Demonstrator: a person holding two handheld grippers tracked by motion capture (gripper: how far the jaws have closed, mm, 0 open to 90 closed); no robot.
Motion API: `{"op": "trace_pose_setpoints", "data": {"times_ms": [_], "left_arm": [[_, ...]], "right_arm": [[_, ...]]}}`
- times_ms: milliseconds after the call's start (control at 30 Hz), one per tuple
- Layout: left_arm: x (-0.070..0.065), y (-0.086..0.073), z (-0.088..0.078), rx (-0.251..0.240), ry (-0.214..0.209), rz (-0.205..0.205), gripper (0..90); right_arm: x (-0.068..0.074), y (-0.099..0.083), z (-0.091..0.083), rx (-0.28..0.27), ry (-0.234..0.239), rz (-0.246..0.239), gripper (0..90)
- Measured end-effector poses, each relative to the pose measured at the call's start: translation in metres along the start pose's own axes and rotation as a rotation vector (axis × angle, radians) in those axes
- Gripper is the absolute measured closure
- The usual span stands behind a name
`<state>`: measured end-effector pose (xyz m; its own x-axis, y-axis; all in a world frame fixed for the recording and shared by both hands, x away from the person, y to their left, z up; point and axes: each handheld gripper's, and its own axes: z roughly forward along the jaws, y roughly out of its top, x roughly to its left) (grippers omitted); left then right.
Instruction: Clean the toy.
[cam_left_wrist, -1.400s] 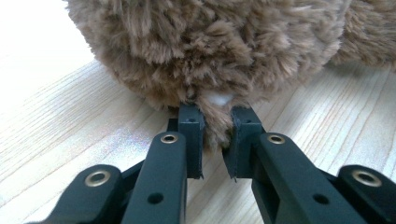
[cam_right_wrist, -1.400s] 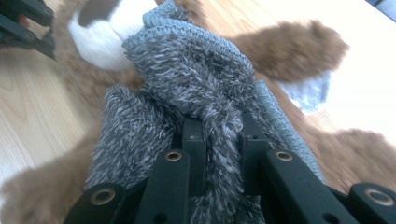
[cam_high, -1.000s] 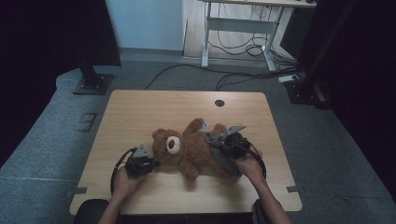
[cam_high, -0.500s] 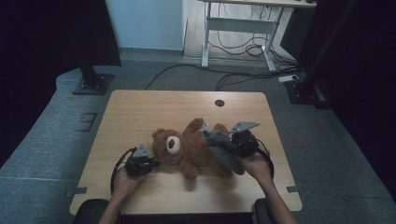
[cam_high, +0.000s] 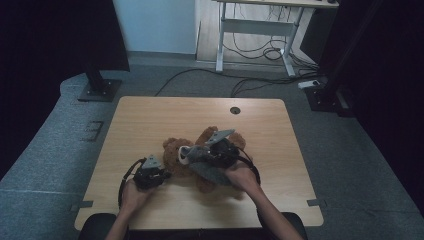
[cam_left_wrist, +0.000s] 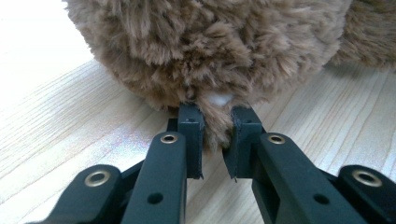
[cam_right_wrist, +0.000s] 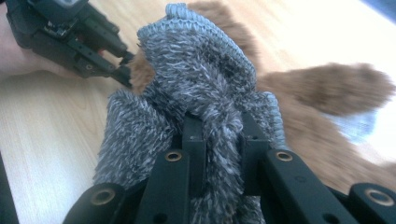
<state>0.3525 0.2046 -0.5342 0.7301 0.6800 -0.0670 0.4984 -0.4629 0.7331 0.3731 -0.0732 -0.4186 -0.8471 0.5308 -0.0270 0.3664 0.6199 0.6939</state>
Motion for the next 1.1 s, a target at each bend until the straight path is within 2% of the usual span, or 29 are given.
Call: {"op": "trace_pose_setpoints", "data": {"times_ms": [100,200,333,433,767,967,1100], "left_arm": [[0.000,0.000,0.000,0.004,-0.001,-0.001,77.8],[0.000,0.000,0.000,0.010,0.003,0.002,77.9],[-0.002,0.000,0.000,0.009,0.014,0.008,78.3],[-0.002,0.000,0.000,0.009,0.021,0.009,78.5],[-0.001,0.000,0.000,0.010,0.020,0.005,78.6],[-0.001,0.000,0.001,0.010,0.016,0.004,78.7],[-0.001,0.000,0.002,0.009,0.013,0.006,78.6]], "right_arm": [[0.005,-0.003,0.025,0.049,0.017,-0.016,77.2],[0.003,-0.012,0.034,0.056,0.028,-0.001,77.2],[0.004,-0.020,0.034,0.060,0.032,-0.012,77.2],[0.002,-0.030,0.031,0.059,0.056,0.005,77.3],[-0.001,-0.049,0.023,0.064,0.084,0.022,77.3],[-0.003,-0.066,0.019,0.077,0.090,0.045,77.3],[-0.009,-0.077,0.017,0.081,0.098,0.078,77.3]]}}
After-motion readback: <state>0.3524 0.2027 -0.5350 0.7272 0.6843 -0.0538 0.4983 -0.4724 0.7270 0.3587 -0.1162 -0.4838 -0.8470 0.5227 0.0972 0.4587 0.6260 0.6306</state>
